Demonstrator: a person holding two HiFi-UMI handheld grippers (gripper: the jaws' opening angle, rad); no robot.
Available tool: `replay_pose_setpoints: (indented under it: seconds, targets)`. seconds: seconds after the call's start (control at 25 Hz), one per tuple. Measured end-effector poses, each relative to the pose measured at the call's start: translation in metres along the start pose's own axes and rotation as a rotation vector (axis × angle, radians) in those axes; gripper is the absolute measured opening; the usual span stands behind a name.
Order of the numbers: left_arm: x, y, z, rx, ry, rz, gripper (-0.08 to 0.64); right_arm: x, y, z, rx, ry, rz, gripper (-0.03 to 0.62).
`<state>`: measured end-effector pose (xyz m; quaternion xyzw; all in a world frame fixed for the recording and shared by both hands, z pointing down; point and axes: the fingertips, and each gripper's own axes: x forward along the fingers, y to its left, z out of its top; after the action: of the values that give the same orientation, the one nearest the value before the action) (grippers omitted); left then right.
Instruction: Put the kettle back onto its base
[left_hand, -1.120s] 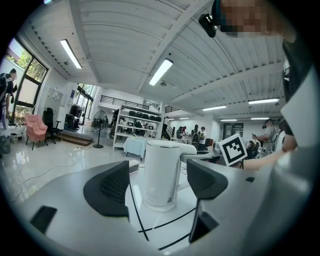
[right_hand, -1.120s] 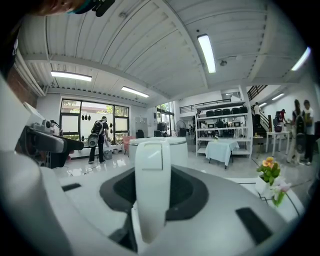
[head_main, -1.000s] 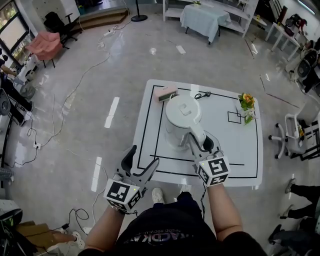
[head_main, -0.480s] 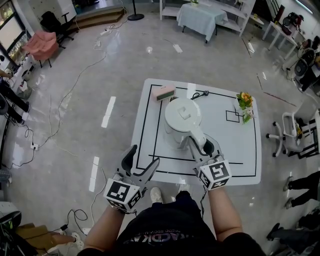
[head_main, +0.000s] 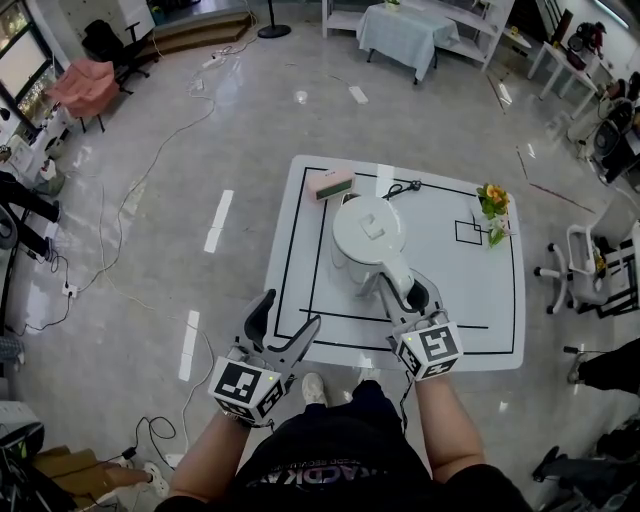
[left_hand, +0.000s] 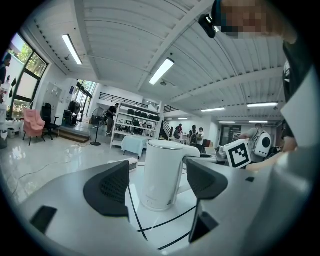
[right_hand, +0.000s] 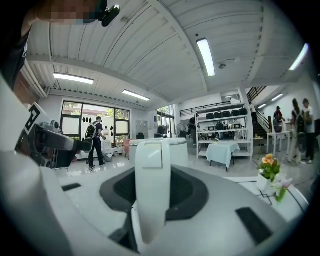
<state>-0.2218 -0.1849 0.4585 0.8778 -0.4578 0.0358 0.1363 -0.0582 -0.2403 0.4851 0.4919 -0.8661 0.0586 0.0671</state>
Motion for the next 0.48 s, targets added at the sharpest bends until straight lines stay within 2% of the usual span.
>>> replay_pose_setpoints:
  seconds: [0.48]
  targets:
    - [0.0073, -0.0090, 0.0018, 0.006, -0.002, -0.046, 0.357, -0.0018, 0.0028, -0.0076, 0.008, 0.037, -0.002, 0.128]
